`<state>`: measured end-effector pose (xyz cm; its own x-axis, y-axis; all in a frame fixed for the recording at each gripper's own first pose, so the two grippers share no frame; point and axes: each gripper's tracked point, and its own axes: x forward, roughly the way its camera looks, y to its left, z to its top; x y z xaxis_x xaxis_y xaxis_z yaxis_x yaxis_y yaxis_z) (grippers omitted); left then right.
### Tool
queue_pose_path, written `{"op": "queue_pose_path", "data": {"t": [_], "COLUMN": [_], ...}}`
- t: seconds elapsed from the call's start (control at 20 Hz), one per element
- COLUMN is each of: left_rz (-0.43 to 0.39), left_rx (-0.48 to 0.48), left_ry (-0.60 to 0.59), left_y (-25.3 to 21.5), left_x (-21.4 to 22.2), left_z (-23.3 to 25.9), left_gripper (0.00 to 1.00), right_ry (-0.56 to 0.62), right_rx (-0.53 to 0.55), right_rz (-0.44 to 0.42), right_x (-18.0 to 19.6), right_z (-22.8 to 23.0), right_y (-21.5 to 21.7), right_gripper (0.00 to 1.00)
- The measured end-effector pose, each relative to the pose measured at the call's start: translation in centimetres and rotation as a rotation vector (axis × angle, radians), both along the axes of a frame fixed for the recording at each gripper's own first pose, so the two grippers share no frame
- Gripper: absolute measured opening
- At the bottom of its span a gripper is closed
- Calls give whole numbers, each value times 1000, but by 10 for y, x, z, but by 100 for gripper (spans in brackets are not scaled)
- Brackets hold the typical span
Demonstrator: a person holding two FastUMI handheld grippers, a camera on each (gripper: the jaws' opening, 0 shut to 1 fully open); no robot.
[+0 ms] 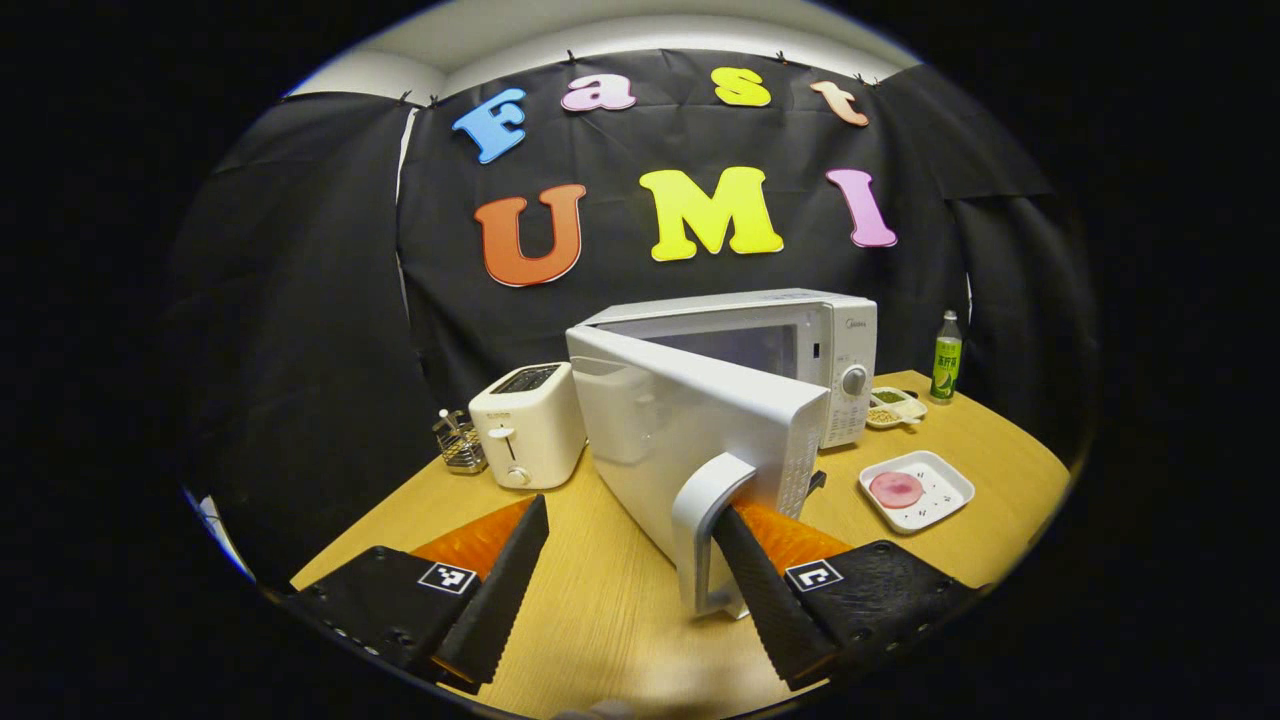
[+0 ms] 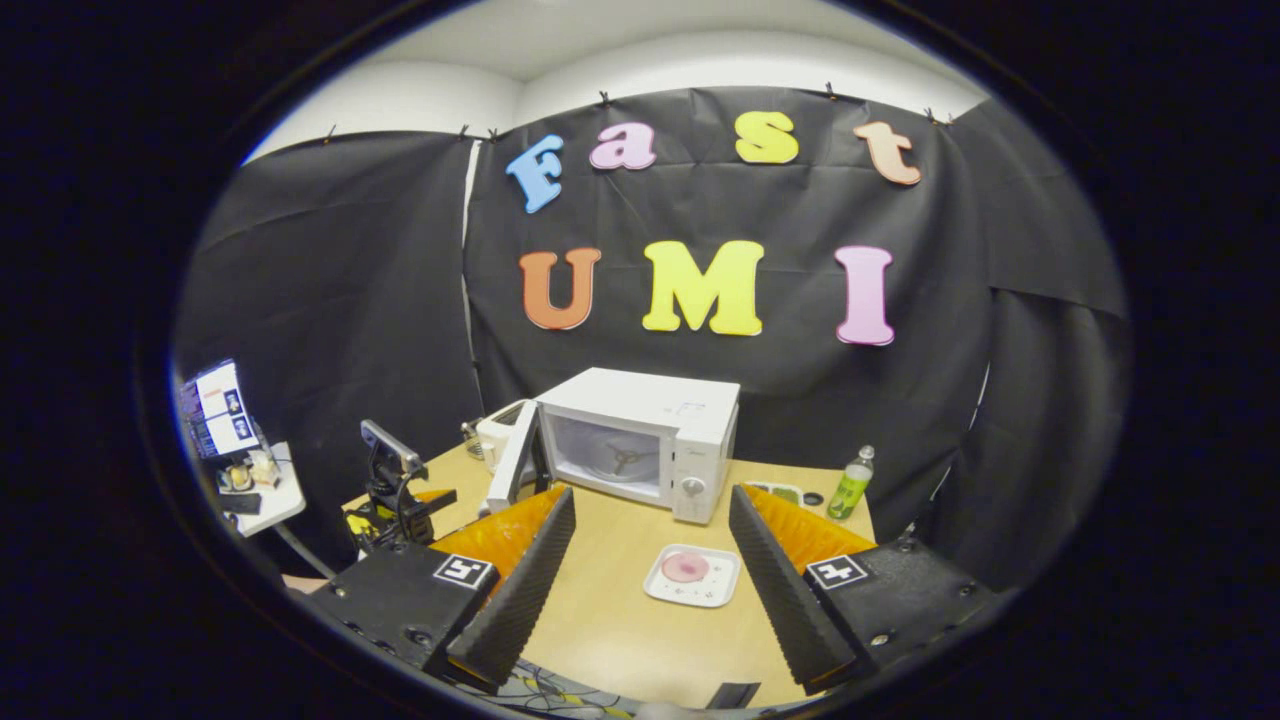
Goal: Open the microwave oven with the left hand, put the food in, and close the microwave oven.
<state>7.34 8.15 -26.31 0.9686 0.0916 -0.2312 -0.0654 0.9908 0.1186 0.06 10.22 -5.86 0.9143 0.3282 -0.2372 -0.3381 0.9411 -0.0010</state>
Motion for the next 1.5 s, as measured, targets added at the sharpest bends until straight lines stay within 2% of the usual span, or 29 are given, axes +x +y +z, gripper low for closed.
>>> {"op": "queue_pose_path", "data": {"t": [0.05, 0.25, 0.45, 0.5, 0.55, 0.7, 0.9, 0.95, 1.0, 1.1, 1.25, 1.3, 1.35, 1.5], "left_rz": [2, 40, 111, 120, 130, 139, 131, 121, 117, 83, 62, 57, 59, 76], "left_rx": [-4, -5, 42, 50, 61, 68, 27, 21, 16, -1, 3, 12, 22, 13], "left_ry": [1, 24, 30, 32, 28, 11, -21, -34, -47, -65, -104, -115, -118, -127], "left_y": [5, 41, 93, 101, 107, 114, 96, 85, 79, 52, 19, 11, 3, -22], "left_x": [-5, -27, -50, -56, -62, -76, -90, -93, -97, -103, -109, -110, -112, -116], "left_z": [1, -2, 1, 4, 8, 21, 47, 56, 63, 80, 110, 117, 125, 145], "left_gripper": [96, 96, 96, 96, 96, 96, 96, 96, 96, 96, 96, 96, 96, 96], "right_ry": [0, 6, 13, 15, 12, 13, 90, 110, 124, 191, 304, 346, 384, 520], "right_rx": [-2, 17, 39, 44, 48, 61, 57, 50, 45, 32, 34, 22, 18, 38], "right_rz": [3, 4, -9, -16, -21, -59, -40, -52, -65, -72, -76, -79, -79, -59], "right_x": [-3, -9, -6, -3, -1, 15, 40, 48, 58, 77, 113, 127, 141, 172], "right_z": [-1, -6, -13, -16, -17, -28, -64, -74, -85, -118, -168, -188, -205, -257], "right_y": [4, 17, 18, 15, 12, -3, -17, -24, -33, -42, -57, -63, -67, -75], "right_gripper": [92, 92, 93, 93, 99, 99, 99, 92, 99, 98, 91, 80, 89, 84]}}
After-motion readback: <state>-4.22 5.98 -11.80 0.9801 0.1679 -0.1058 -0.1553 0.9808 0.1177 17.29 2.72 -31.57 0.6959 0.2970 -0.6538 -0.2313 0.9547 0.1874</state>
